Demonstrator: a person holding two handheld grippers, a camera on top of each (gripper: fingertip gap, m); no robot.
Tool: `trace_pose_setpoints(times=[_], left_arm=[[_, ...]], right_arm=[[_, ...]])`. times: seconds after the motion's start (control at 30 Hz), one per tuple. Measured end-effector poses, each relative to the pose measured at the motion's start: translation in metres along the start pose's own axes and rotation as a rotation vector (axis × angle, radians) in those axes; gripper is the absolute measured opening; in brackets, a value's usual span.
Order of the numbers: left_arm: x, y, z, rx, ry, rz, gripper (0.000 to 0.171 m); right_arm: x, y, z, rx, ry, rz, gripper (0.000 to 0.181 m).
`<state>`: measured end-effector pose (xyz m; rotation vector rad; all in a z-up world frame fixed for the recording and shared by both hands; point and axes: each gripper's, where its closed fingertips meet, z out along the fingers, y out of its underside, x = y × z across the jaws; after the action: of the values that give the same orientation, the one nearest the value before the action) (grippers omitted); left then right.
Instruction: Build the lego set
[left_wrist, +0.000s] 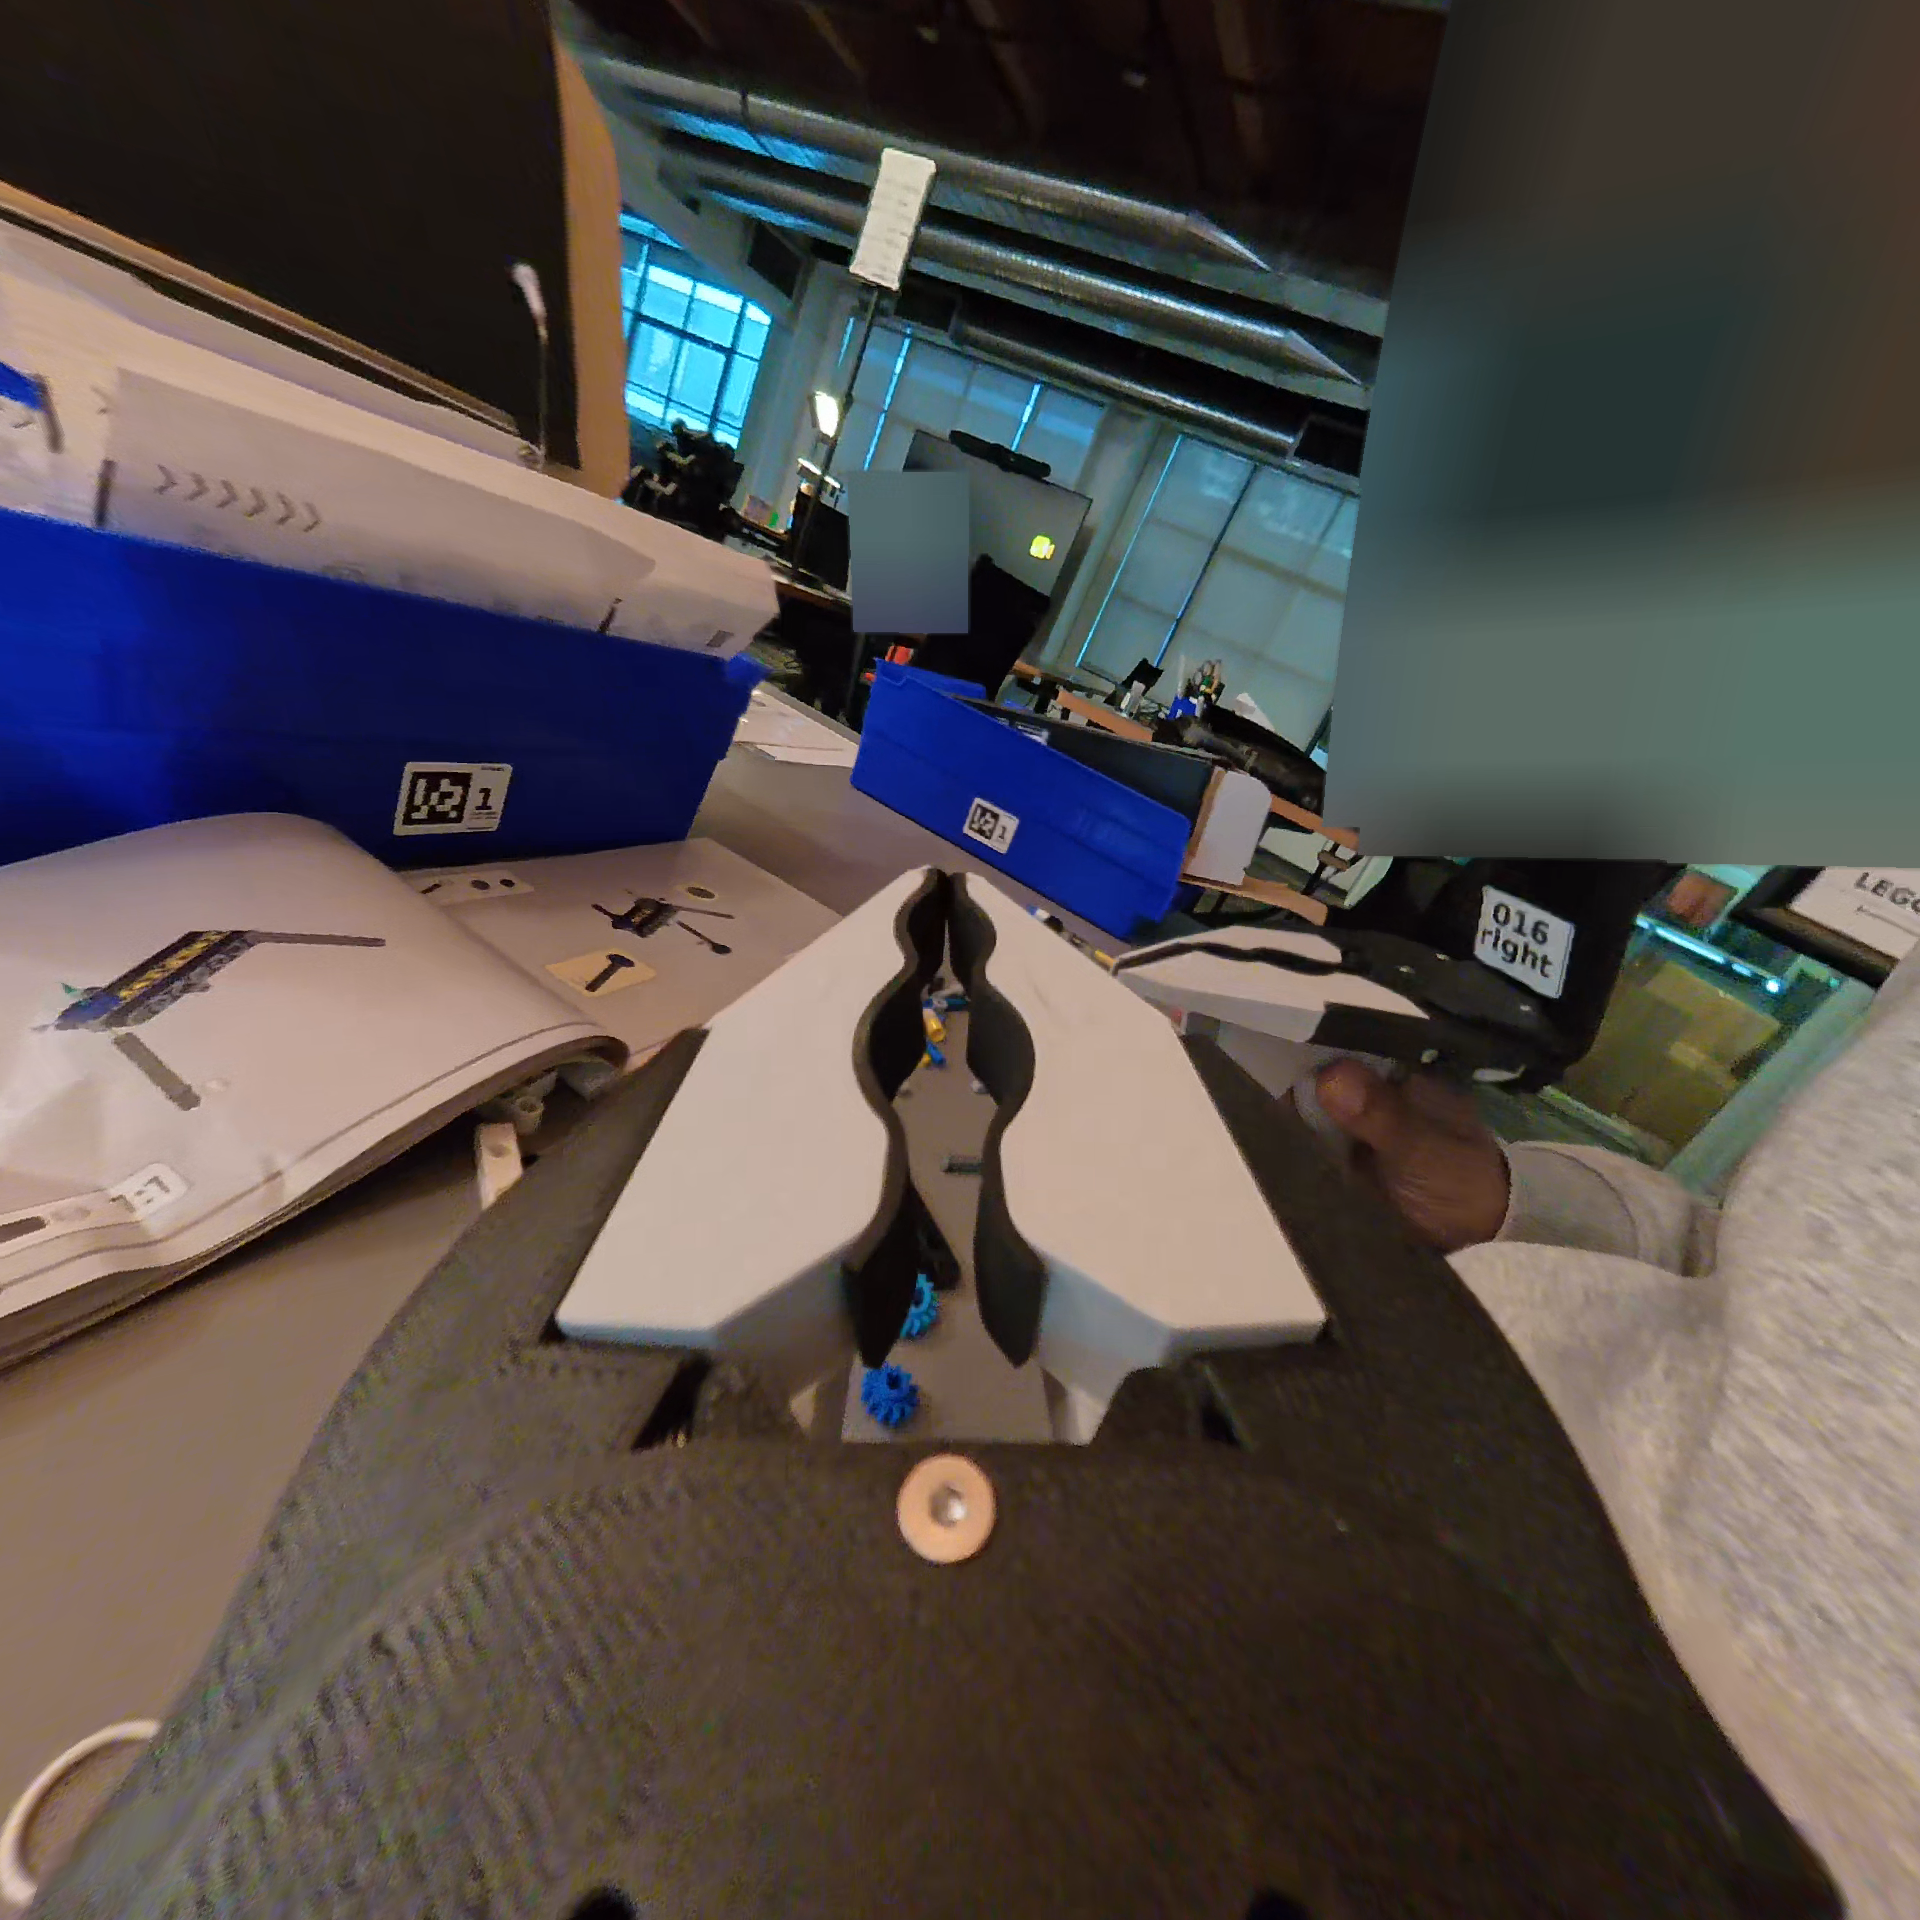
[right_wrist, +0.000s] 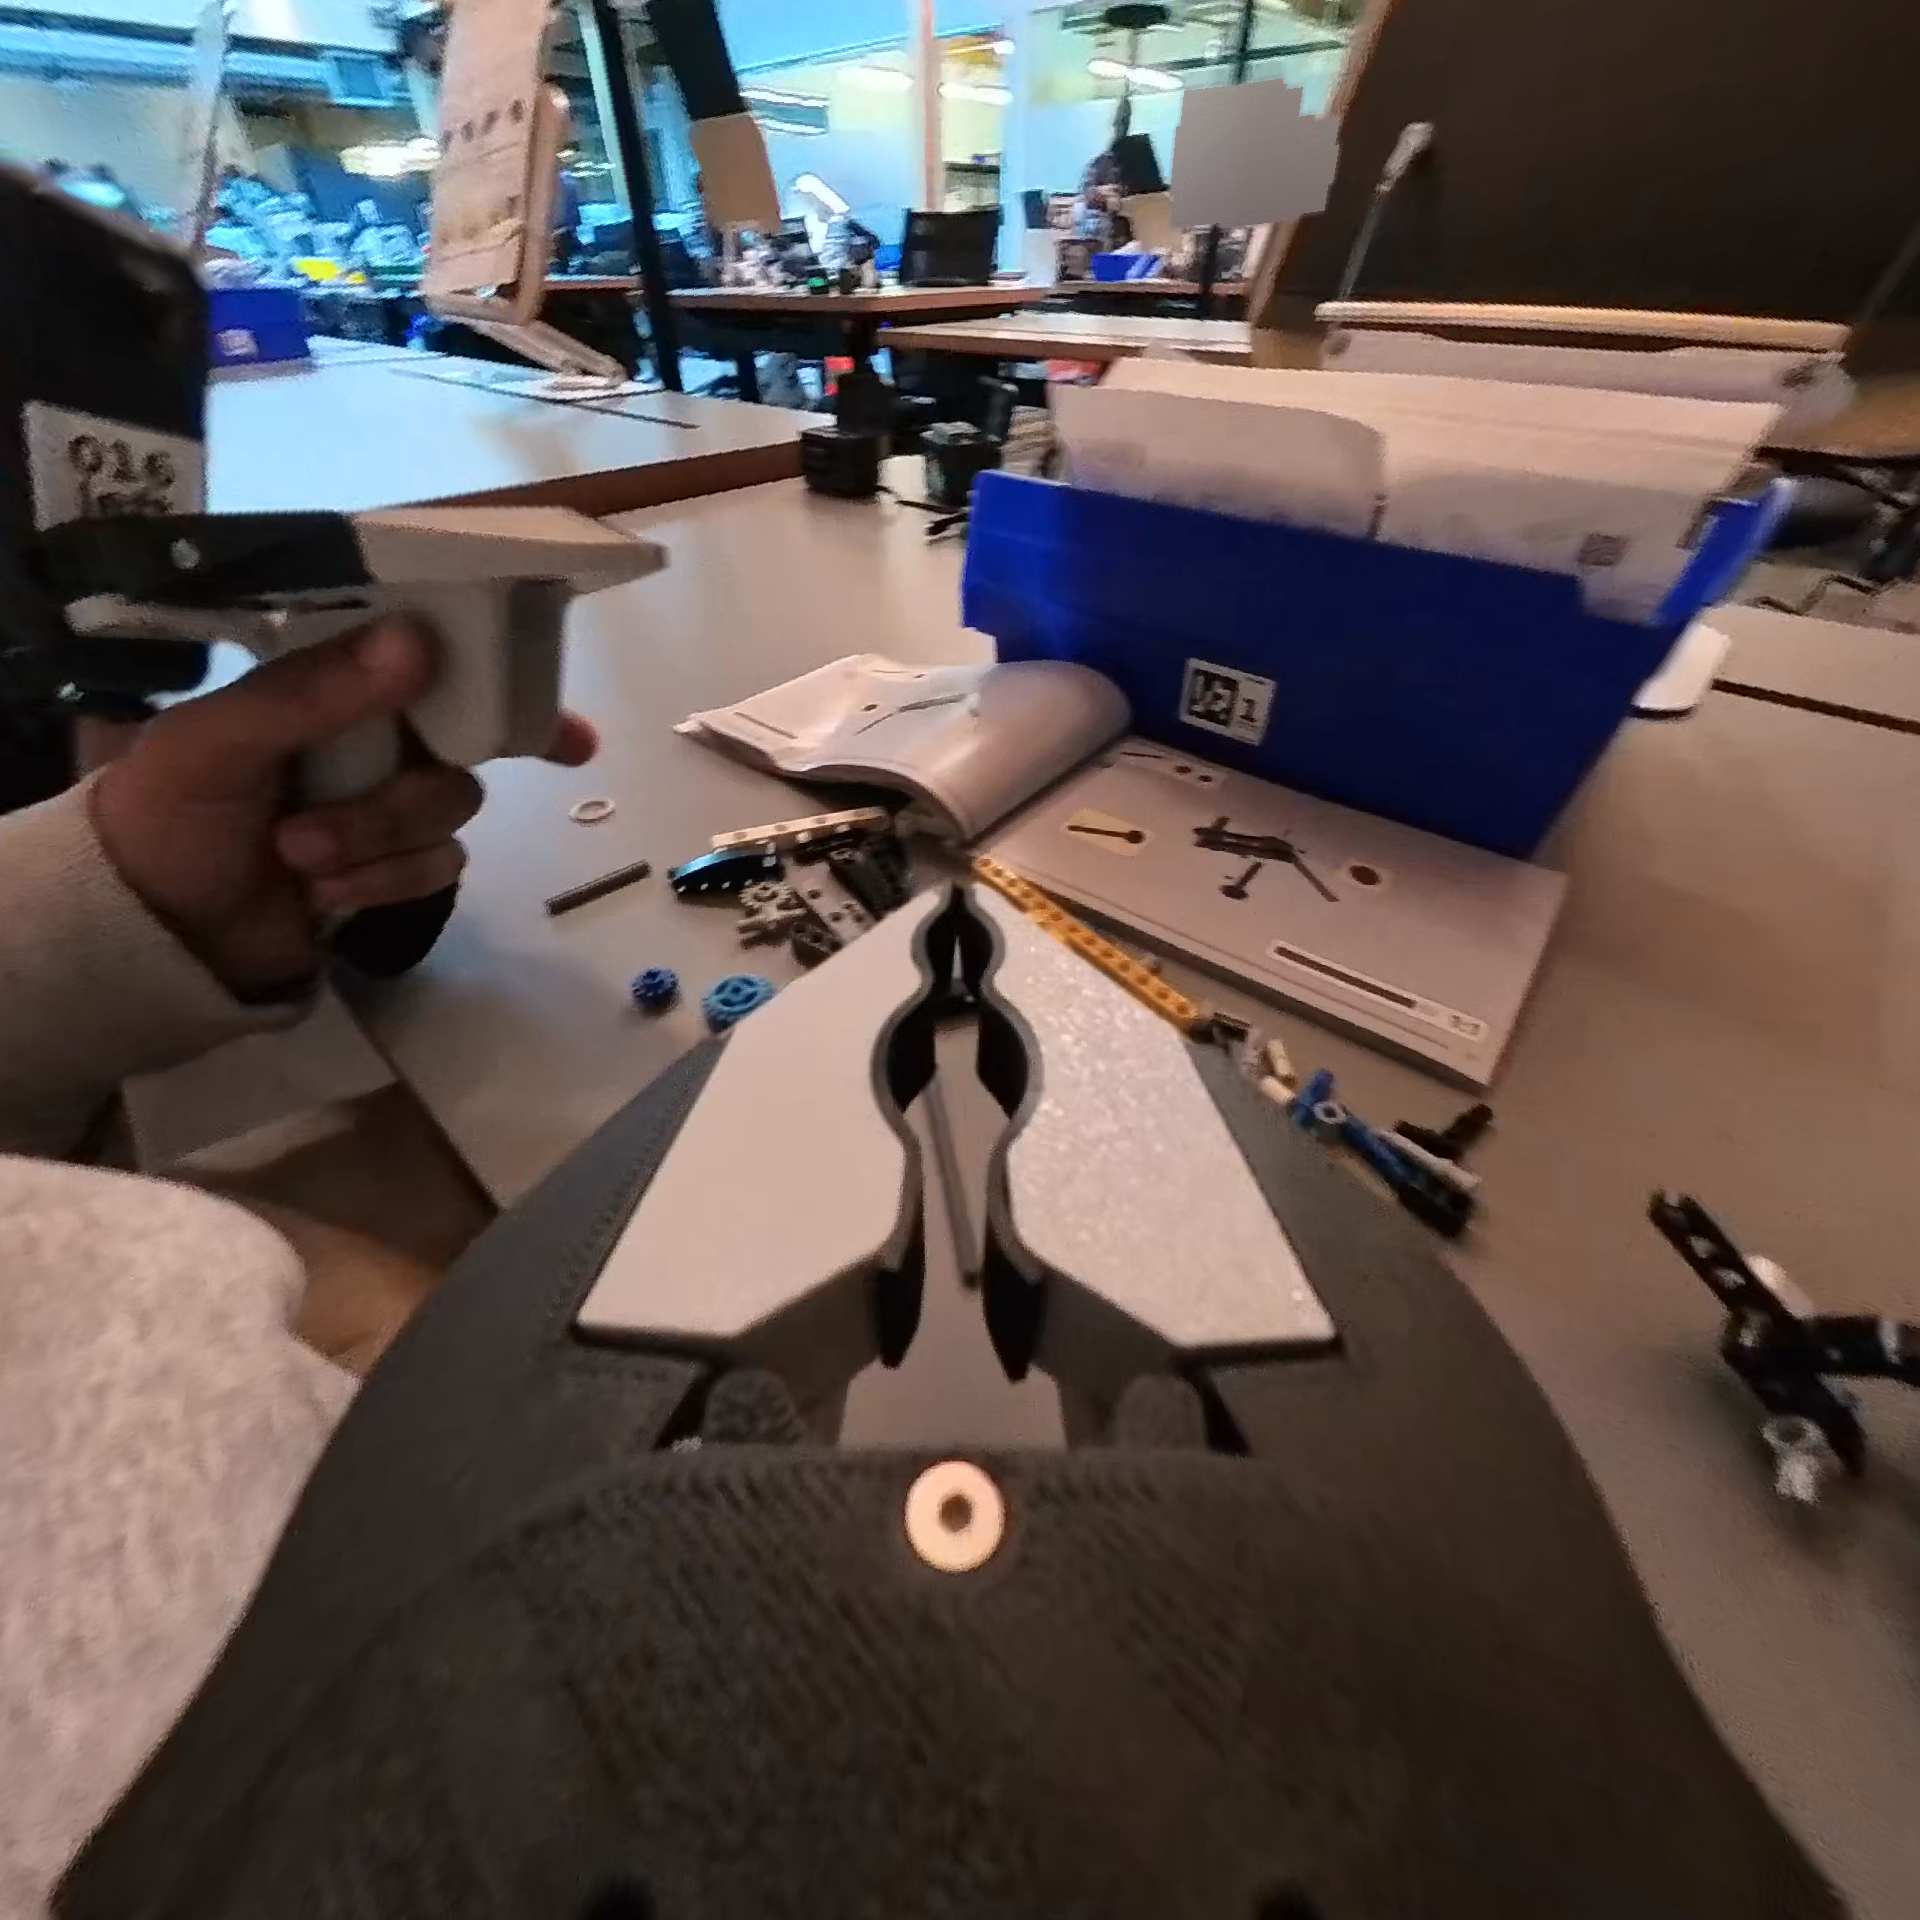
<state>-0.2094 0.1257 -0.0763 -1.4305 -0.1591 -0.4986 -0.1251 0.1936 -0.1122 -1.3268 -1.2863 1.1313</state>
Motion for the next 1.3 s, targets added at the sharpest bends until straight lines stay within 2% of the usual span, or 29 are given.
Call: trace_pose_setpoints(times=[0.13, 0.27, 0.5, 0.7, 0.8, 0.9, 1.03, 1.2, 1.3], left_arm=[[-0.009, -0.005, -0.005, 0.024, -0.027, -0.032, 0.0], [-0.008, -0.006, -0.006, 0.027, -0.011, -0.047, 0.0], [-0.012, -0.002, -0.003, 0.009, -0.042, -0.005, 0.0], [-0.016, -0.002, -0.003, 0.032, -0.044, -0.055, 0.0], [-0.024, -0.002, 0.0, 0.037, -0.067, -0.036, 0.0], [-0.026, -0.007, -0.001, 0.073, -0.102, 0.006, 0.0], [-0.022, -0.003, 0.003, 0.041, -0.124, 0.073, 0.0], [-0.039, -0.004, 0.003, 0.045, -0.215, 0.03, 0.0], [-0.042, -0.004, 0.002, 0.048, -0.218, -0.001, 0.0]], right_arm=[[0.014, 0.007, 0.002, -0.054, 0.024, 0.066, 0.0], [0.012, 0.015, 0.005, -0.117, -0.014, 0.07, 0.0], [0.007, 0.027, 0.013, -0.195, 0.014, -0.015, 0.0], [0.0, 0.043, 0.02, -0.288, 0.09, -0.215, 0.0], [0.0, 0.047, 0.022, -0.319, 0.092, -0.218, 0.0], [0.003, 0.045, 0.022, -0.312, 0.081, -0.162, 0.0], [0.001, 0.041, 0.02, -0.281, 0.067, -0.148, 0.0], [-0.003, 0.045, 0.021, -0.309, 0.042, -0.151, 0.0], [-0.004, 0.042, 0.02, -0.293, 0.028, -0.143, 0.0]])
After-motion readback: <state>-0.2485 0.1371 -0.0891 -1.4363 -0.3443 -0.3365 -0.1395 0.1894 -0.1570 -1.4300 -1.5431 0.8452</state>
